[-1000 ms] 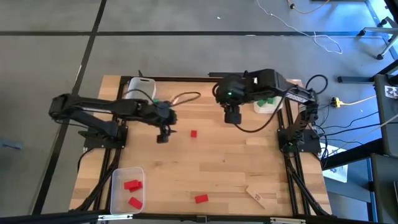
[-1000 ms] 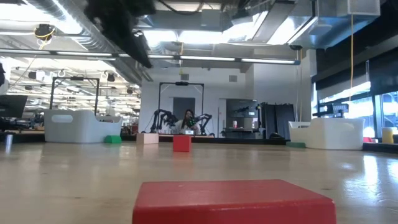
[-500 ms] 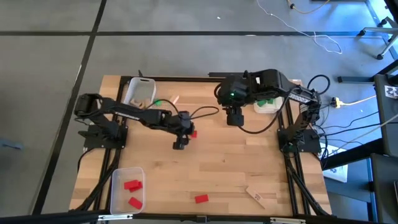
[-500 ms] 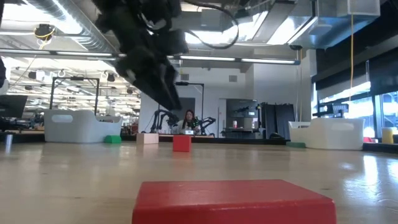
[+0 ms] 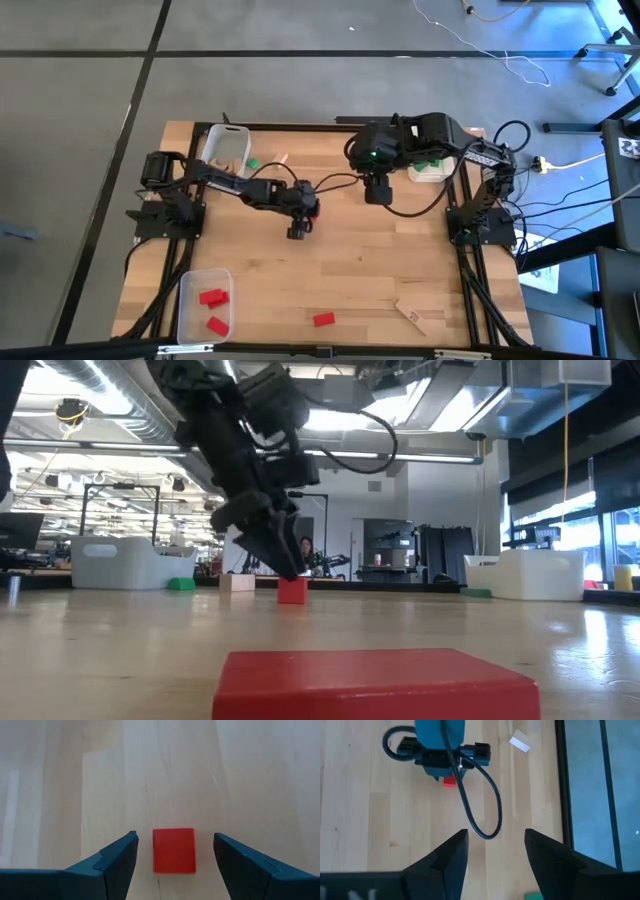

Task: Sort & place blocks by color
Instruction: Put the red block into the transparent bin

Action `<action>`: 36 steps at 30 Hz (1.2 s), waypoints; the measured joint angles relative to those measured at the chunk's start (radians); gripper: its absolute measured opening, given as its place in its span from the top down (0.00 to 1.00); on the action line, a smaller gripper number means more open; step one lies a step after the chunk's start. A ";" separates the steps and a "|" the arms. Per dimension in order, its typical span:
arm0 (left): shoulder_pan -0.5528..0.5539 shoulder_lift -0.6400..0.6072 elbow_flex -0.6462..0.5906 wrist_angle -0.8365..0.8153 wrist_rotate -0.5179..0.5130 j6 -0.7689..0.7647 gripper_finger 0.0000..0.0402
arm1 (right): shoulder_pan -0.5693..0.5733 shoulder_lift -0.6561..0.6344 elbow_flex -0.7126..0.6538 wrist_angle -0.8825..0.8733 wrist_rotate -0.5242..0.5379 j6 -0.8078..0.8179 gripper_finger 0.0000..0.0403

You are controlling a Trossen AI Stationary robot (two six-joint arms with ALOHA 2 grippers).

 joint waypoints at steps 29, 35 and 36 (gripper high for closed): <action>0.010 0.039 0.000 -0.033 0.066 -0.147 0.70 | 0.003 0.000 0.000 0.007 0.000 0.004 0.51; 0.008 -0.094 -0.002 -0.218 0.133 -0.188 0.70 | 0.003 0.000 0.000 0.023 0.000 -0.004 0.51; 0.008 -0.124 -0.002 -0.234 0.158 -0.187 0.70 | 0.003 0.000 0.000 0.030 0.000 -0.005 0.51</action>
